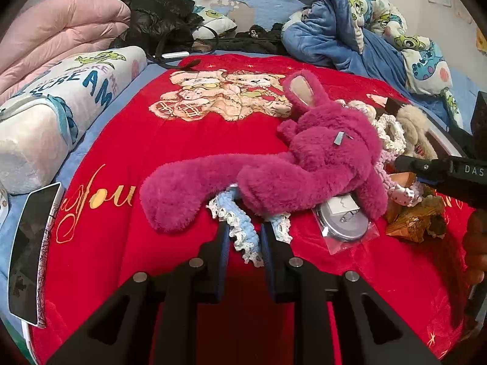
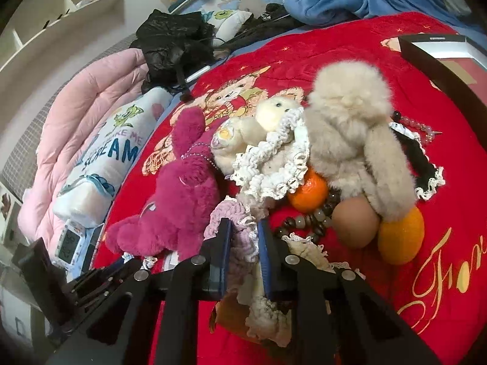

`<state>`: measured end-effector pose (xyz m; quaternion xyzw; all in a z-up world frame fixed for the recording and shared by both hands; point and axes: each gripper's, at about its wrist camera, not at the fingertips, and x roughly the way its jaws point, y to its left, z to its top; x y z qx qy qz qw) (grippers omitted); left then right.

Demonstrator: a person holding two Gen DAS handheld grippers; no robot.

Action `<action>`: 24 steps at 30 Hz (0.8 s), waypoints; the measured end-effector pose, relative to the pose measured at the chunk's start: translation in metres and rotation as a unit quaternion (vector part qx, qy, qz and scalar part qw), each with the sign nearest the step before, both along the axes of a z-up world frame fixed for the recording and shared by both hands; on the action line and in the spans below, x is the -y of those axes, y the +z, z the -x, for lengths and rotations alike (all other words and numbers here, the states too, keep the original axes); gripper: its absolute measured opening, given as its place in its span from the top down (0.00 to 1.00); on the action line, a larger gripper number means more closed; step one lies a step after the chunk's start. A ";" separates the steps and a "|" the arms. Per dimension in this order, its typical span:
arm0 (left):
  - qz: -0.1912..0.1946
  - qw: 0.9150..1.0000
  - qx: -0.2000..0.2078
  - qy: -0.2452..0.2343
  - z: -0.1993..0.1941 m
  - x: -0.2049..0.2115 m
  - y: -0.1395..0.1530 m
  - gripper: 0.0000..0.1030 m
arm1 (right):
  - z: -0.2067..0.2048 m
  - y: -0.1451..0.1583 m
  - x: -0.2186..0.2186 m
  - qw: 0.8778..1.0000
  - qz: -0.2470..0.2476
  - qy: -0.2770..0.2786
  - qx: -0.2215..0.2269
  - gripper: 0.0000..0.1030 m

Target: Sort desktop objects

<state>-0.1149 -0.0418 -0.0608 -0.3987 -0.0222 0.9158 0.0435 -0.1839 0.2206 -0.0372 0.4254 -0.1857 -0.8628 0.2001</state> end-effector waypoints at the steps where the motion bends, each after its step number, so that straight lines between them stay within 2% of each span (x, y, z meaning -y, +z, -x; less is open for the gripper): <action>1: 0.001 1.000 -0.001 0.000 0.000 -0.001 0.000 0.79 | 0.000 0.000 -0.001 1.000 0.010 0.002 0.002 0.84; 4: 0.011 1.000 -0.009 -0.002 -0.002 -0.003 0.002 0.79 | -0.001 0.003 -0.004 0.999 0.033 0.004 -0.006 0.86; 7: 0.041 0.999 -0.035 -0.002 -0.009 -0.010 0.009 0.79 | -0.004 0.009 -0.006 0.999 0.048 0.010 -0.018 0.87; 9: 0.047 0.997 -0.053 -0.009 -0.013 -0.013 0.014 0.79 | -0.006 0.014 -0.007 0.998 0.063 0.015 -0.026 0.87; 17: 0.035 0.997 -0.060 -0.012 -0.016 -0.018 0.023 0.79 | -0.008 0.021 -0.006 0.994 0.099 0.033 -0.035 0.87; 24: 0.021 0.997 -0.070 -0.016 -0.018 -0.032 0.030 0.79 | -0.012 0.026 -0.008 0.993 0.105 0.032 -0.041 0.87</action>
